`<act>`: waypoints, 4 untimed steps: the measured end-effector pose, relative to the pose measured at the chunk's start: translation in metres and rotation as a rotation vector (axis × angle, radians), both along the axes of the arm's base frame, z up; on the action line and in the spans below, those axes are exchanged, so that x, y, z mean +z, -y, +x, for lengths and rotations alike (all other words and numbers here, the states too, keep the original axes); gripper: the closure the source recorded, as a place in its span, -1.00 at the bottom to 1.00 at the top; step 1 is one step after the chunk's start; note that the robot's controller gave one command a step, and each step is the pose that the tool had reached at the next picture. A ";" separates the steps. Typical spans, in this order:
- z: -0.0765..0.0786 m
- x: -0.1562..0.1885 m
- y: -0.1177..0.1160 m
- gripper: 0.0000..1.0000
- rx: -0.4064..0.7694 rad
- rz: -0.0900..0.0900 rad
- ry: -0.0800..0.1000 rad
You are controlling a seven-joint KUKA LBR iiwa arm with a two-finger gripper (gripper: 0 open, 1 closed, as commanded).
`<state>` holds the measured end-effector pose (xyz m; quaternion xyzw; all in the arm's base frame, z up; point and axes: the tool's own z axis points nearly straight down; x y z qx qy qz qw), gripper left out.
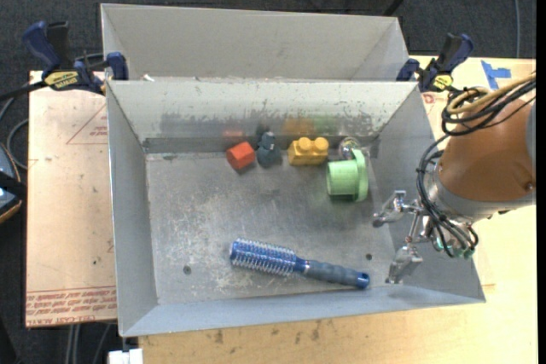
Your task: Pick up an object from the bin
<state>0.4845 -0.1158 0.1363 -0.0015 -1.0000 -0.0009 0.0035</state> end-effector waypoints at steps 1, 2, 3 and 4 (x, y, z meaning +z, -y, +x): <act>0.005 -0.062 -0.064 -1.00 0.059 -0.005 0.029; 0.003 -0.061 -0.099 -1.00 -0.031 -0.006 0.025; 0.002 -0.061 -0.101 1.00 -0.030 -0.002 0.019; 0.015 0.080 -0.089 1.00 -0.020 -0.002 0.015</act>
Offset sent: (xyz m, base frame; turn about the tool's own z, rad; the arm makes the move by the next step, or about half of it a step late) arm -0.0029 0.0626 -0.0663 -0.0556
